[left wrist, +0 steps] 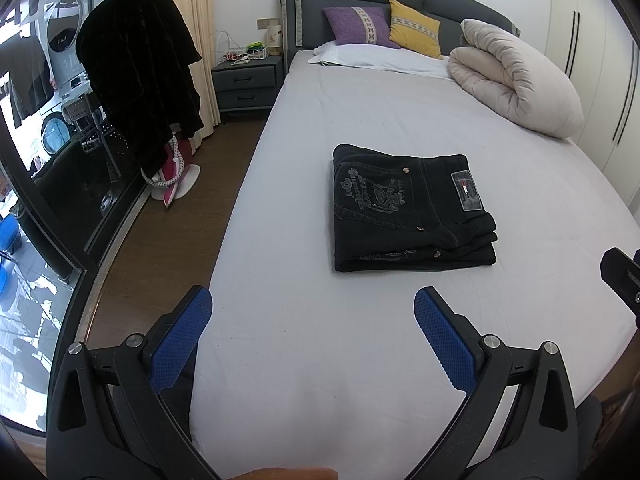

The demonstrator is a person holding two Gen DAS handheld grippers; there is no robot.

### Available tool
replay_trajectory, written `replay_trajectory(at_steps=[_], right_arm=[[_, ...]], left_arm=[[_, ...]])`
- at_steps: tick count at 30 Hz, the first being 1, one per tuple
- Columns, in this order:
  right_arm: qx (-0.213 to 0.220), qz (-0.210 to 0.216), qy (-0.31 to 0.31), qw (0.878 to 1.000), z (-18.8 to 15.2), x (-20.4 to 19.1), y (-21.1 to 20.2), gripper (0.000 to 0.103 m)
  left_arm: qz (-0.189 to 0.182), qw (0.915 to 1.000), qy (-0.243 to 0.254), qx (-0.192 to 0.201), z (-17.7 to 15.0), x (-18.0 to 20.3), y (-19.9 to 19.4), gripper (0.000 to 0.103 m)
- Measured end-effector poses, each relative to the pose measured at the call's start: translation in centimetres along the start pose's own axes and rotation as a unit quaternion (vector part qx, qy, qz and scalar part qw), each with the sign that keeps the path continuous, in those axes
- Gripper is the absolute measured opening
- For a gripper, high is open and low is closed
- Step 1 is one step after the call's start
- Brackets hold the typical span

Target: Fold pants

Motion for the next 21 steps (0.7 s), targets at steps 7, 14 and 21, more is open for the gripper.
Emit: replay_trajectory(at_steps=[7,14,21], right_arm=[[-0.001,0.0,0.0,1.0,-0.16,0.0,-0.09,0.103],[-0.001,0.001,-0.001,1.0,-0.4,-0.1,-0.27,0.103],[-0.002,0.002,0.0,1.0,-0.45,-0.11,-0.36,0.103]], left_arm=[[-0.001,1.0,0.0,0.0,-0.24,0.15,0.08,0.103],[-0.003,1.0,0.0,-0.001,-0.4,0.27,0.18,0.103],[-0.005,1.0,-0.001,-0.005,-0.58,0.36,0.4,0.103]])
Point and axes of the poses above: each gripper's, at about its wrist camera, not at the fingertips, and y roughly the way its jaws point, x to its right, z to its top, the point moved 6 cm from there along y, roughly the way its jaws point, and after that the axes turned 13 degrees about x, right-handed, at the moved point
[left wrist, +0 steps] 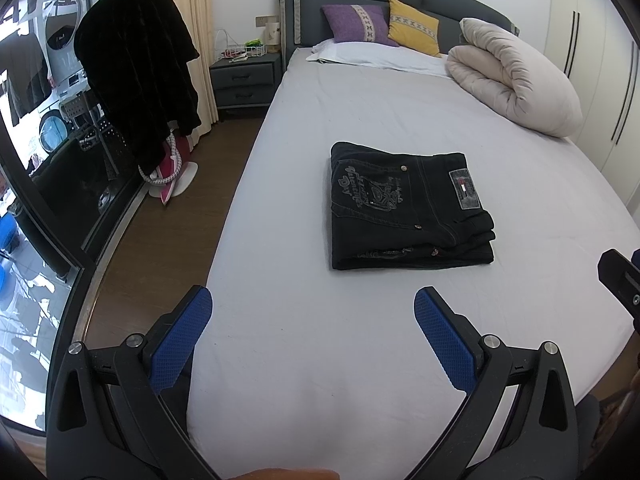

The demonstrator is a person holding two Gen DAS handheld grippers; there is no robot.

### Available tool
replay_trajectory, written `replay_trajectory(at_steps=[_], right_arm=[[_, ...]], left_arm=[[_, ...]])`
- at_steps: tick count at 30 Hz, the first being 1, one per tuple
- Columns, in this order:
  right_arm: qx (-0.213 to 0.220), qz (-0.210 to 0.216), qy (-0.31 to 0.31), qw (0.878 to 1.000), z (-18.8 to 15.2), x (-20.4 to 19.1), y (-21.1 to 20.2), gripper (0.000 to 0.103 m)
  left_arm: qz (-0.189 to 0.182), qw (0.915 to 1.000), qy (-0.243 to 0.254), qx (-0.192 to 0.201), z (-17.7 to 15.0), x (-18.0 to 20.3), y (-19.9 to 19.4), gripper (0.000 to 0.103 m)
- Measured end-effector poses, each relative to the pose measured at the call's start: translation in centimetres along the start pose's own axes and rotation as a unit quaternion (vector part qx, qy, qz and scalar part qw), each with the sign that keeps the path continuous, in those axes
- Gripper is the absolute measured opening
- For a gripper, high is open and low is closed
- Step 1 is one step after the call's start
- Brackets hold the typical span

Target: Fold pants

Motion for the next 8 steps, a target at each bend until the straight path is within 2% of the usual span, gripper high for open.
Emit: replay_trajectory(at_steps=[8], right_arm=[[-0.005,0.004,0.003,1.0,-0.89,-0.07,-0.35,0.103]], left_arm=[[-0.004,1.0,0.0,0.004,-0.08,-0.25,0.04,0.103]])
Point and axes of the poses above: each gripper's, at about its wrist camera, not at the fingertips, and y roughly the way its jaws point, x to its right, z to its top, the point moved 6 cm from there along y, roughly the way its jaws point, and after that the axes turned 13 degrees about x, right-handed, at the moved point
